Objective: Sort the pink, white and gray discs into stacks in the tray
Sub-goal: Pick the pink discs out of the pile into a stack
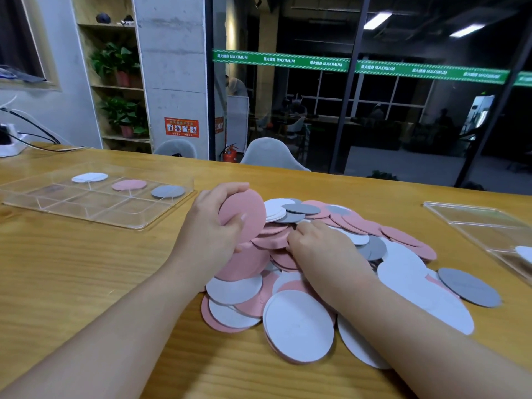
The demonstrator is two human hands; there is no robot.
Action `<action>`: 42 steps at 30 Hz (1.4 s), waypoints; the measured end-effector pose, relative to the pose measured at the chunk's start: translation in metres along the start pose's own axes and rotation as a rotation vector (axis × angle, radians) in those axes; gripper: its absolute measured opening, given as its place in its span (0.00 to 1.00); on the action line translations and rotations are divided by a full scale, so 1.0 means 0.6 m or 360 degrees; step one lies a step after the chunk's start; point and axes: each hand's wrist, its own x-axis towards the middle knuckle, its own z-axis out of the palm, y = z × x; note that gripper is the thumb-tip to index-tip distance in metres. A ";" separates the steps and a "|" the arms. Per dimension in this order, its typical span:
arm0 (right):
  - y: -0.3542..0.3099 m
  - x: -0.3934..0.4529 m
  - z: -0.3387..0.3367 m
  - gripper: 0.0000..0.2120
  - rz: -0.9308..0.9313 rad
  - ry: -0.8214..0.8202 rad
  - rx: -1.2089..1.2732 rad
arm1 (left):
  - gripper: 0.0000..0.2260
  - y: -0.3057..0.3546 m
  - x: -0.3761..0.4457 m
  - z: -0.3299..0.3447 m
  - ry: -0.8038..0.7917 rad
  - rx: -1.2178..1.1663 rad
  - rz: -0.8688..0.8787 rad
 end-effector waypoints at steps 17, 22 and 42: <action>0.026 -0.028 -0.027 0.08 0.0284 0.0632 0.0774 | 0.20 0.014 0.001 -0.007 -0.0252 -0.0205 0.0097; 0.019 -0.030 -0.017 0.05 0.0426 0.0369 0.1108 | 0.10 0.026 -0.009 -0.001 -0.0384 -0.0239 0.0116; 0.007 -0.031 -0.027 0.06 0.0807 0.0446 0.1860 | 0.16 0.022 -0.019 0.015 -0.0626 -0.0238 -0.0019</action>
